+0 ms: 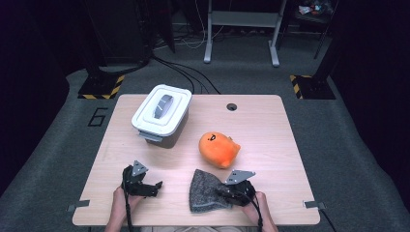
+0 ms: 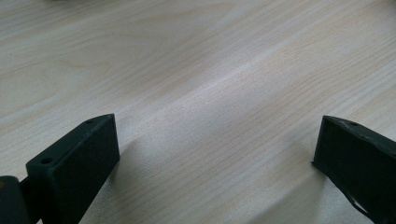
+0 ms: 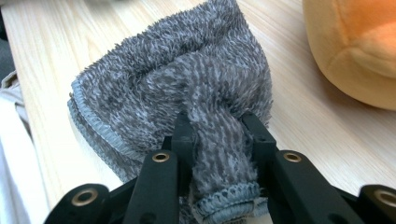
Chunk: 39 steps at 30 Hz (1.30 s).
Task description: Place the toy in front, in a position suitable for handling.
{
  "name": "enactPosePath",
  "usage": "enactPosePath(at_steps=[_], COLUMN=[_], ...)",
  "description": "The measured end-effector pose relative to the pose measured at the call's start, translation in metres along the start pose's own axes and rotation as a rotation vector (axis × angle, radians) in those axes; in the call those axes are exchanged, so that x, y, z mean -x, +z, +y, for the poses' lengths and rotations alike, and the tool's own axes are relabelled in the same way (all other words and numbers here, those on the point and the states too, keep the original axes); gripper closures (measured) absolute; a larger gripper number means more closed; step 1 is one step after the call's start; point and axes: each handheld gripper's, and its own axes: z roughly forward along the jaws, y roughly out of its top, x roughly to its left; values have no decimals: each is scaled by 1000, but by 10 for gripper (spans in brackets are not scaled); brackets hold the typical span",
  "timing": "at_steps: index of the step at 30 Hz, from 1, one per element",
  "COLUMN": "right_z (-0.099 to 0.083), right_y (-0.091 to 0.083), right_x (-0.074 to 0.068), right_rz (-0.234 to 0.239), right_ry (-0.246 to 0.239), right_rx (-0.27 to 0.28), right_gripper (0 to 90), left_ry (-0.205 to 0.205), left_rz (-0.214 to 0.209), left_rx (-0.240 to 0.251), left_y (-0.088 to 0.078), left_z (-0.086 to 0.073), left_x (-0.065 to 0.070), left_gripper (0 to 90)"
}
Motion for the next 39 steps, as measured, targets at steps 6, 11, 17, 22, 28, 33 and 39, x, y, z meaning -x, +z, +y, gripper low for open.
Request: enactPosePath(at_steps=[6, 11, 17, 22, 28, 33, 39], right_z=[-6, -12, -19, -26, -35, -43, -50], right_y=[-10, -20, -31, -40, -53, -63, -73], right_x=[5, 8, 13, 18, 26, 32, 39], right_rz=[-3, -21, -42, -62, -104, -129, -164], right_ry=[12, 18, 27, 36, 66, 96, 104], right_rx=[-23, -25, -44, -54, -60, -73, -85], right_gripper=[707, 707, 707, 707, 706, 706, 706], left_ry=[0, 0, 0, 0, 0, 0, 1], left_rz=[0, 0, 0, 0, 0, 0, 0], left_rx=[0, 0, 0, 0, 0, 0, 0], left_y=[0, 0, 0, 0, 0, 0, 0], left_z=[0, 0, 0, 0, 0, 0, 0], left_x=[0, 0, 0, 0, 0, 0, 0], left_gripper=[0, 0, 0, 0, 0, 0, 0])
